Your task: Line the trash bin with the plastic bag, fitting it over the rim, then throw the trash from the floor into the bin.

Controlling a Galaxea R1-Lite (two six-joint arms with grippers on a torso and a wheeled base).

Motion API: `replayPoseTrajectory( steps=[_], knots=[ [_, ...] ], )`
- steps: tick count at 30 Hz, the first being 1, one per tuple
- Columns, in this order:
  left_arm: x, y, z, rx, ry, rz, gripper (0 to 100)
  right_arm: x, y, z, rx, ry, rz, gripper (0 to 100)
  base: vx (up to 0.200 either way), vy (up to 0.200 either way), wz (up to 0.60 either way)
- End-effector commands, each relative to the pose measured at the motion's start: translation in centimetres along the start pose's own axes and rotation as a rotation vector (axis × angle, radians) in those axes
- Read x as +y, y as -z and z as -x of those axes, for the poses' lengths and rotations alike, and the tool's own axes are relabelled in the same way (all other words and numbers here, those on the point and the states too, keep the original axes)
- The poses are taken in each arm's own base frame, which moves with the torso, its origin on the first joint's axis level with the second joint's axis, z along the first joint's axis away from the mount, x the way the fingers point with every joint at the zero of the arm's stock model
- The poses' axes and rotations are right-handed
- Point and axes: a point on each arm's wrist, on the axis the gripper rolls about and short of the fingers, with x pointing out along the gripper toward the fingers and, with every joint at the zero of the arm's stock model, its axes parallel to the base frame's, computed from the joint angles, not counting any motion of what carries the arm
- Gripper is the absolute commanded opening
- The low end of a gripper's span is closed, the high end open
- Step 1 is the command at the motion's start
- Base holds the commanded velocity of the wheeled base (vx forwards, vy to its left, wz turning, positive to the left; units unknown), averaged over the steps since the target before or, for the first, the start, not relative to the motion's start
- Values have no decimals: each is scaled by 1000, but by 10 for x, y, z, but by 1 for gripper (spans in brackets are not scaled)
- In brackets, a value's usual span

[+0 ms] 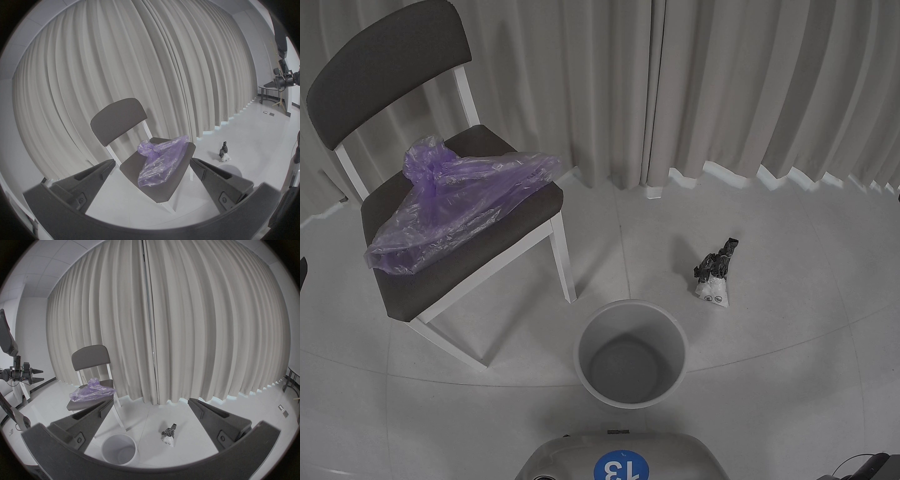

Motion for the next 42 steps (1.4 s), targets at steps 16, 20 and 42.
replayPoseTrajectory(
  steps=[16,20,42],
  knots=[
    [3,1,-26,130,-114,-64,100,-2,41,-14,164,8,-29,100,0,0,0],
    [6,5,-30,185,-176,-117,100,-2,43,-13,168,3,-28,100,0,0,0],
    [17,19,-66,375,-212,-303,100,-1,41,-4,140,16,-28,100,0,0,0]
  ],
)
